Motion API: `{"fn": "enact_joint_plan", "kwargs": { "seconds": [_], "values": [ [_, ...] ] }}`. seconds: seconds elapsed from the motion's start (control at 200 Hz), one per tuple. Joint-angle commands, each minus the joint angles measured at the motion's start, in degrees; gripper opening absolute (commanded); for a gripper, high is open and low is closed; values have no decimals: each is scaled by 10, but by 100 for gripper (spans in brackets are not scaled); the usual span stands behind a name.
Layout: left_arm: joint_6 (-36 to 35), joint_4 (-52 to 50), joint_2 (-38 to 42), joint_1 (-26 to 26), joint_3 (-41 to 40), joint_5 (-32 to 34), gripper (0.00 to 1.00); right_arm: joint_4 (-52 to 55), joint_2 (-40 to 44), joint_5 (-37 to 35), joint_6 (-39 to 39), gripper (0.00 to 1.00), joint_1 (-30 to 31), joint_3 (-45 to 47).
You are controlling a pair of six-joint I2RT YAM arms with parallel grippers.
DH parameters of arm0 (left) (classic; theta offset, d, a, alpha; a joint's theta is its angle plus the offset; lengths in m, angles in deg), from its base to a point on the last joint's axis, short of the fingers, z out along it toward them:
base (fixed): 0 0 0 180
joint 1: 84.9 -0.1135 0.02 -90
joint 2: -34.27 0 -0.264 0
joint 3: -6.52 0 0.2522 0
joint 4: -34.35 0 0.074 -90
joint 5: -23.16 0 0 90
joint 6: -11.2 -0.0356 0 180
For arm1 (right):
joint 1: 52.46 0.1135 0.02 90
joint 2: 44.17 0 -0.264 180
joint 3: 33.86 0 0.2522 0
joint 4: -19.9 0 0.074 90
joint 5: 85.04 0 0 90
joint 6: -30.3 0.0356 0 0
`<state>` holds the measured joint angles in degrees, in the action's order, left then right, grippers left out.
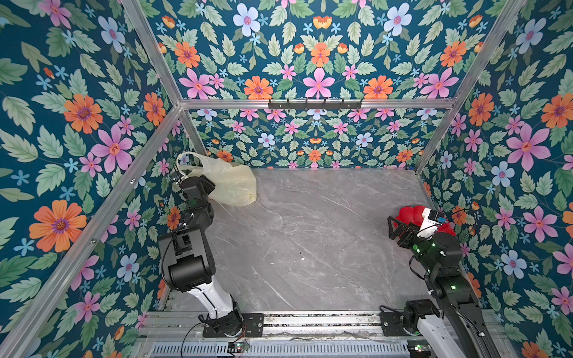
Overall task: Take fruits out of the plastic bag
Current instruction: Move the plastic bag to the top-center of the table.
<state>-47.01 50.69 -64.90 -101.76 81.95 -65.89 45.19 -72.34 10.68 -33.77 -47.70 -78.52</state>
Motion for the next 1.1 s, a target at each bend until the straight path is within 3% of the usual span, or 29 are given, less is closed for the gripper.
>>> {"fn": "enact_joint_plan", "kwargs": {
  "seconds": [0.0, 0.1, 0.21, 0.335, 0.515, 0.8, 1.1],
  "values": [
    [16, 48, -7, 0, -2, -48, 47, -1, -1, -11, -1, 99, 1, -3],
    [25, 57, -17, -1, 2, -87, 21, 2, -4, -14, 1, 99, 0, -4],
    [32, 58, -16, 5, 3, -103, 0, 2, -7, -13, 2, 99, 1, -7],
    [30, 54, 3, 30, -7, -101, 0, 4, -12, -15, 6, 99, 0, -7],
    [11, 30, 40, 107, -18, -57, 0, 7, -26, -16, 11, 98, 0, -11],
    [-27, -7, 71, 291, -24, 58, 0, 12, -38, -21, 16, 98, 1, -16],
    [-52, -29, 52, 481, 3, 150, 0, 5, -54, -15, 28, 97, 0, -16]
  ]
}}
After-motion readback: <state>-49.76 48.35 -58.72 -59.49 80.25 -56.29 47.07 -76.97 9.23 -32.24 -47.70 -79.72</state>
